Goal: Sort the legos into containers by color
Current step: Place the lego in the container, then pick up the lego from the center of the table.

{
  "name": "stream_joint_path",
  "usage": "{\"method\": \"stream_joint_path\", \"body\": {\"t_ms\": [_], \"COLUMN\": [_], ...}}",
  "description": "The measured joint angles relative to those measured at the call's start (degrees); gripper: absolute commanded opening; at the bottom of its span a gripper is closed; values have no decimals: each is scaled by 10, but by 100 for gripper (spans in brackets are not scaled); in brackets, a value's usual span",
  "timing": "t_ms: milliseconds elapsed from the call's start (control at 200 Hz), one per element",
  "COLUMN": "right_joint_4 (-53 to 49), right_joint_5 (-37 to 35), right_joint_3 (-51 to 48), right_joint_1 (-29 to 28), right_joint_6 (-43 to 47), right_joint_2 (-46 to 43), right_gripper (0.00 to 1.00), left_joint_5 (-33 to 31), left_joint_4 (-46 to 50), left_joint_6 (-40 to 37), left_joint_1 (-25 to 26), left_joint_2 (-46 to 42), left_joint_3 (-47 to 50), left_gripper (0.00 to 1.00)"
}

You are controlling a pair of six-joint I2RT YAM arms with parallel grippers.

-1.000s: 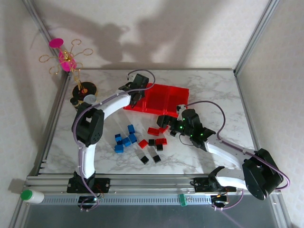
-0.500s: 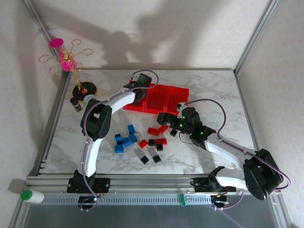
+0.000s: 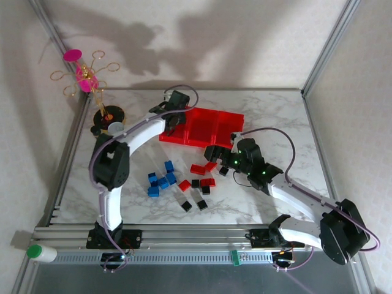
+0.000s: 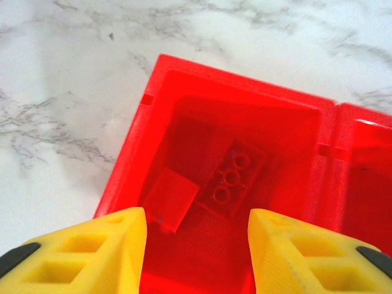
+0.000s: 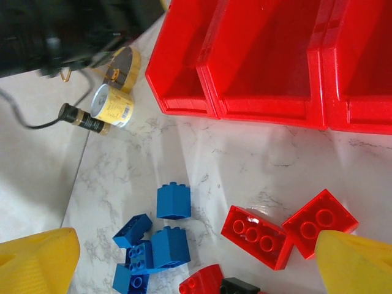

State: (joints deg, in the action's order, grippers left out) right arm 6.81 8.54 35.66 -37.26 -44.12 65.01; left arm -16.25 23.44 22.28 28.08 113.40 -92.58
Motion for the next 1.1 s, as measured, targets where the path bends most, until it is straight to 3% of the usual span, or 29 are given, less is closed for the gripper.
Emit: {"method": "stream_joint_path", "body": {"t_ms": [190, 355, 546, 716, 1101], "right_joint_4": [-35, -77, -121, -138, -159], "right_joint_5": [-10, -11, -15, -14, -12], "right_joint_3": [-8, -33, -45, -67, -78], "right_joint_1": [1, 2, 5, 19, 31], "right_joint_6": [-2, -7, -21, -40, -55], "right_joint_2": [-29, -58, -87, -117, -147], "right_gripper": [99, 99, 99, 99, 99], "left_joint_5": [28, 42, 52, 51, 51], "left_joint_4": [-30, -35, -33, -30, -21], "left_joint_6": [27, 54, 92, 110, 93], "left_joint_1": [25, 95, 174, 217, 243], "left_joint_2": [-121, -167, -179, -179, -119], "left_joint_3": [107, 196, 255, 262, 261], "left_gripper": [49, 51, 58, 71, 89]}}
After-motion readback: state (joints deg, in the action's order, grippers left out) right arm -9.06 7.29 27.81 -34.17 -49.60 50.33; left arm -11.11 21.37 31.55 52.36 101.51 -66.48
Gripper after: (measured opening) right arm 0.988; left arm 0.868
